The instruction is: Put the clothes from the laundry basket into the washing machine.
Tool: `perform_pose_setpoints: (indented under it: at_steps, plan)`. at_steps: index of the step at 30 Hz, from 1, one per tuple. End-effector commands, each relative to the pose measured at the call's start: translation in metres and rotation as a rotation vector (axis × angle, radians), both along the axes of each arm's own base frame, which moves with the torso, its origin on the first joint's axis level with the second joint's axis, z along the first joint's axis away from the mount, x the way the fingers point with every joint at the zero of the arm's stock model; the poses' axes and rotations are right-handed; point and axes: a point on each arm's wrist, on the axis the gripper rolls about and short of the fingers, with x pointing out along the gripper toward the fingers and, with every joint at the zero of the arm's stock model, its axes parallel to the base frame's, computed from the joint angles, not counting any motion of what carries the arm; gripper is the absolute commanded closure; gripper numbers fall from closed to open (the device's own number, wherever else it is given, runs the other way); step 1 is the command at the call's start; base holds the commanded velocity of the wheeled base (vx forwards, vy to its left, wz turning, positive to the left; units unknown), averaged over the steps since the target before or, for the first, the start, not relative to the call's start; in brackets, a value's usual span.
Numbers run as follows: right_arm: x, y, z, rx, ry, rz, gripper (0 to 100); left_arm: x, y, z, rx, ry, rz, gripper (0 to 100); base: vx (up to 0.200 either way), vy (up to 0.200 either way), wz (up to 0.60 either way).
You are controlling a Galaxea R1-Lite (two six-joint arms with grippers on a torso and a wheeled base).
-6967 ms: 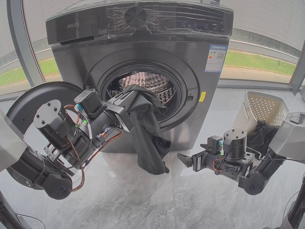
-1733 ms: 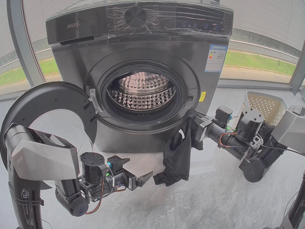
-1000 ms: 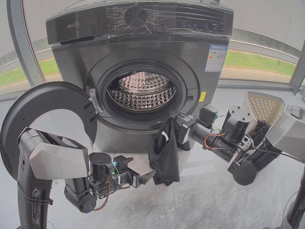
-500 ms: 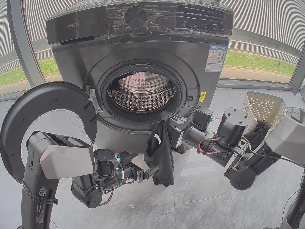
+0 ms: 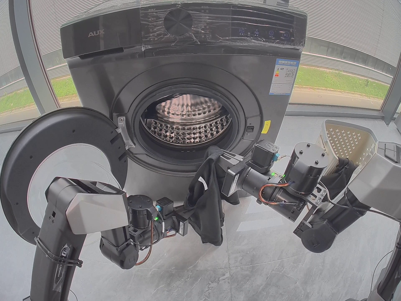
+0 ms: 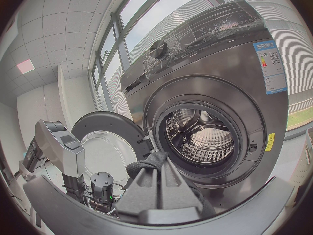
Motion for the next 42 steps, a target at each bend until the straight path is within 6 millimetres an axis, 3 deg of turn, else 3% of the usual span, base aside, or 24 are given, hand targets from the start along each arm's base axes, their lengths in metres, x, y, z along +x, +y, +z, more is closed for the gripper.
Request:
perform_pose_setpoints:
  at_steps: [1, 5, 9, 17, 18, 19, 28, 34, 38, 39, 40, 42]
  plan:
    - [0.000, -0.001, -0.001, -0.002, 0.001, -0.002, 100, 0.003, 0.002, -0.002, -0.002, -0.002, 0.009, 100, 0.000, 0.000, 0.00]
    - [0.003, -0.007, -0.006, -0.015, 0.010, -0.018, 100, 0.007, 0.006, 0.007, -0.009, -0.029, 0.022, 100, 0.000, 0.000, 0.00]
    - [0.010, -0.026, -0.018, -0.047, 0.051, -0.071, 100, 0.002, 0.014, 0.037, -0.030, -0.072, 0.036, 100, 0.000, 0.000, 0.00]
    - [0.006, -0.061, -0.044, -0.061, 0.090, -0.135, 100, -0.035, 0.032, 0.107, -0.086, -0.158, 0.042, 100, 0.000, 0.000, 0.00]
    - [0.006, -0.061, -0.044, -0.061, 0.090, -0.135, 100, -0.035, 0.032, 0.107, -0.086, -0.158, 0.042, 100, 0.000, 0.000, 0.00]
    - [0.002, -0.067, -0.048, -0.071, 0.121, -0.140, 100, -0.043, 0.036, 0.122, -0.100, -0.188, 0.047, 100, 0.000, 0.000, 0.00]
    - [-0.022, -0.092, -0.042, -0.079, 0.172, -0.095, 100, -0.094, 0.057, 0.170, -0.182, -0.238, 0.030, 100, 0.000, 0.000, 0.00]
    - [-0.022, -0.089, -0.040, -0.068, 0.166, -0.085, 100, -0.101, 0.054, 0.166, -0.184, -0.206, 0.009, 100, 0.000, 0.000, 0.00]
    - [-0.021, -0.088, -0.036, -0.057, 0.149, -0.086, 100, -0.101, 0.045, 0.132, -0.118, -0.087, -0.019, 100, 0.000, 0.000, 0.00]
    - [-0.021, -0.088, -0.036, -0.057, 0.149, -0.086, 100, -0.101, 0.045, 0.132, -0.118, -0.087, -0.019, 100, 0.000, 0.000, 0.00]
    - [-0.021, -0.088, -0.028, -0.042, 0.127, -0.088, 100, -0.096, 0.042, 0.114, -0.085, -0.035, -0.020, 100, 0.000, 0.000, 0.00]
    - [-0.020, -0.087, -0.024, -0.030, 0.113, -0.085, 100, -0.091, 0.039, 0.101, -0.062, -0.001, -0.020, 100, 0.000, 0.000, 0.00]
